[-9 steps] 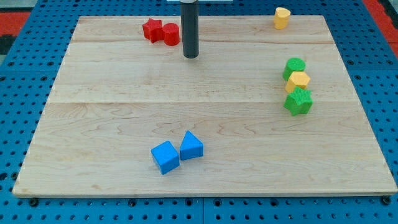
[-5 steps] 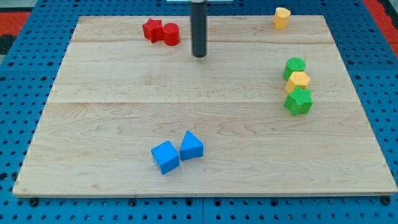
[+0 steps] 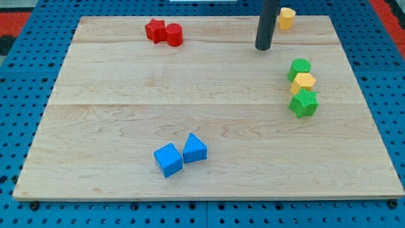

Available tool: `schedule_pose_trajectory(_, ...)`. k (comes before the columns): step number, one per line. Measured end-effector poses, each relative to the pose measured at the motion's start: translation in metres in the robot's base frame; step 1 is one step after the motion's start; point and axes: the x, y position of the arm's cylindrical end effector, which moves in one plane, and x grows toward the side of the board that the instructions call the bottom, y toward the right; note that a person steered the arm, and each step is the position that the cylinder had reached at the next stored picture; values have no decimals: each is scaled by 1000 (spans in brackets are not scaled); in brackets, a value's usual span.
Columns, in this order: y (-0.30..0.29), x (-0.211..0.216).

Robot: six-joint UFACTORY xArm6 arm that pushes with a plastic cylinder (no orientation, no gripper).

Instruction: Slide the yellow heart to the left of the yellow hexagon

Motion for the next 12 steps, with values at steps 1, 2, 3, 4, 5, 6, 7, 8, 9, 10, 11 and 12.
schedule_pose_trajectory(1,17,0)
schedule_pose_trajectory(2,41,0)
schedule_pose_trajectory(3,95,-29)
schedule_pose_trajectory(4,169,-99)
schedule_pose_trajectory(5,157,-99)
schedule_pose_trajectory(6,80,-100)
schedule_pose_trajectory(7,-7,-97)
schedule_pose_trajectory(8,-75,-53)
schedule_pose_trajectory(9,-99,-60)
schedule_pose_trajectory(10,-140,-47)
schedule_pose_trajectory(11,-88,6)
schedule_pose_trajectory(12,-55,7)
